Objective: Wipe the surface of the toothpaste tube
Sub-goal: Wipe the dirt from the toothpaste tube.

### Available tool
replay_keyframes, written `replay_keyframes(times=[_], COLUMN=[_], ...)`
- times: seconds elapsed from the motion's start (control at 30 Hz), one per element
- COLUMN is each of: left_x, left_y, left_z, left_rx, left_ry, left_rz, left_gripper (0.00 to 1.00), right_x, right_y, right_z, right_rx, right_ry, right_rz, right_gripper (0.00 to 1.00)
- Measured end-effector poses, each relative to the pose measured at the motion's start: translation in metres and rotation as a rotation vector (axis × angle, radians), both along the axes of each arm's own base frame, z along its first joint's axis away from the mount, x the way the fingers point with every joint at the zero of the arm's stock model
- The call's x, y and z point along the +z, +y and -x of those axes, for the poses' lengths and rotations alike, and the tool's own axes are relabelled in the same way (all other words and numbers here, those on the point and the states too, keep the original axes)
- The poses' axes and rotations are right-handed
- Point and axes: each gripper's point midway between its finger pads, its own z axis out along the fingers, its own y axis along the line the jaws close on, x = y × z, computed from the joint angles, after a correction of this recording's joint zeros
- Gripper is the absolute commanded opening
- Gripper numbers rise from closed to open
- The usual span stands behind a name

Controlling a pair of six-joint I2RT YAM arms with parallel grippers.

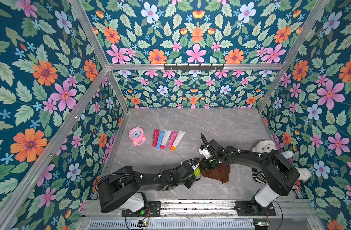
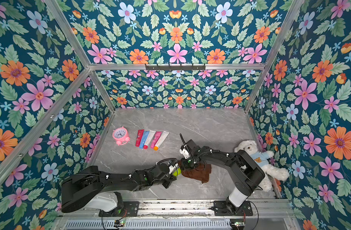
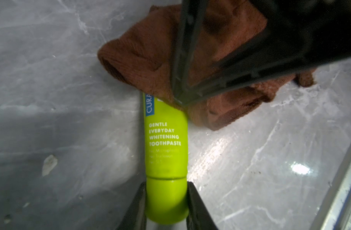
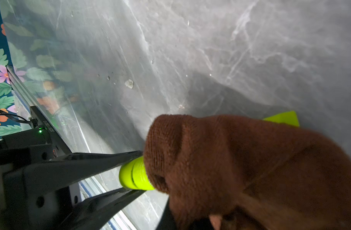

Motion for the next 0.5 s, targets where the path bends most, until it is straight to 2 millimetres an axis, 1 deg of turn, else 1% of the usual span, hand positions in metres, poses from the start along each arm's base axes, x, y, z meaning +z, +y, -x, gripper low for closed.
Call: replay_keyframes(times=[0.1,0.2,0.33,0.5], left_x=[0.000,-0.001,-0.001,-0.001], left_y=[-0.002,-0.004,-0.004,-0.003], left_z=[-0.001,-0.002,-0.002,-0.002], left_rx=[0.000,0.000,0.003,0.017], left_ry=[0.001,0.002,0.005,0.011], left_rz=[-0.001,-0.003,-0.001,-0.003], left_gripper=[0.00,0.00,0.00,0.00], right_x=[-0.001,-0.001,-0.005,-0.004], right_y=[-0.001,0.000,0.008,0.016], right_z=[-0.002,-0.004,-0.003,-0.002], right_rx=[-0.006,-0.008,-0.001,-0.010], right_ry=[-0.015,-0.026,-0.023,-0.030], right_rz=[0.005,0.006,-0.001,-0.015], right_gripper=[0.13,0.06,0.00,0.00])
